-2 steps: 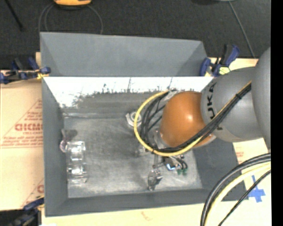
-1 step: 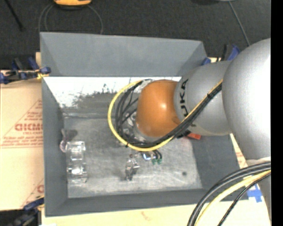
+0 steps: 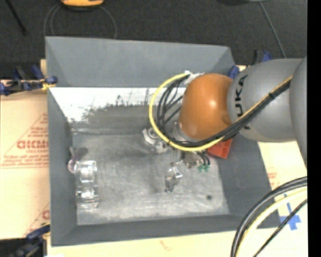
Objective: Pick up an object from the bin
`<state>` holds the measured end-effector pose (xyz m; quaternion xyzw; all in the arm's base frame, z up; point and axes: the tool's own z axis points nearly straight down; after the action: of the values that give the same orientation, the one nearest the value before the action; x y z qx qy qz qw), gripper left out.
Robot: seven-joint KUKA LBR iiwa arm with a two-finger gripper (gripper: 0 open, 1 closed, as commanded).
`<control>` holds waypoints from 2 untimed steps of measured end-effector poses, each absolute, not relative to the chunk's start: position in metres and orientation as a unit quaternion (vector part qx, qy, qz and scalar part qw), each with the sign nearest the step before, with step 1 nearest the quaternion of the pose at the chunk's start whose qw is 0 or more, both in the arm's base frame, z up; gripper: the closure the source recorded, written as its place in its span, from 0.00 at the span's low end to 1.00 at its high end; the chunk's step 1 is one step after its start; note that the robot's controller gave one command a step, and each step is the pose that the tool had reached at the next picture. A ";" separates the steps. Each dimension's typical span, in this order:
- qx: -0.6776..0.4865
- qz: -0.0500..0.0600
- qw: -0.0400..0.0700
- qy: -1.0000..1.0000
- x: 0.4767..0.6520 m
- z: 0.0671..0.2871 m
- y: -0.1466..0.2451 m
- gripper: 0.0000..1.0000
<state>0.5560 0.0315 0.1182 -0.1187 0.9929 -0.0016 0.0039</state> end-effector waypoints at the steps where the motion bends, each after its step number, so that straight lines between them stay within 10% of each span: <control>1: -0.244 0.000 0.003 0.970 0.616 0.100 0.061 0.00; 2: -0.223 0.002 0.006 0.975 0.633 0.073 0.015 0.00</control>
Offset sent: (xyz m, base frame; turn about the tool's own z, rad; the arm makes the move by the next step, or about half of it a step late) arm 0.0577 0.0301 -0.0188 -0.2569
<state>0.6326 0.0150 0.0734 -0.2232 0.9748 0.0024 0.0057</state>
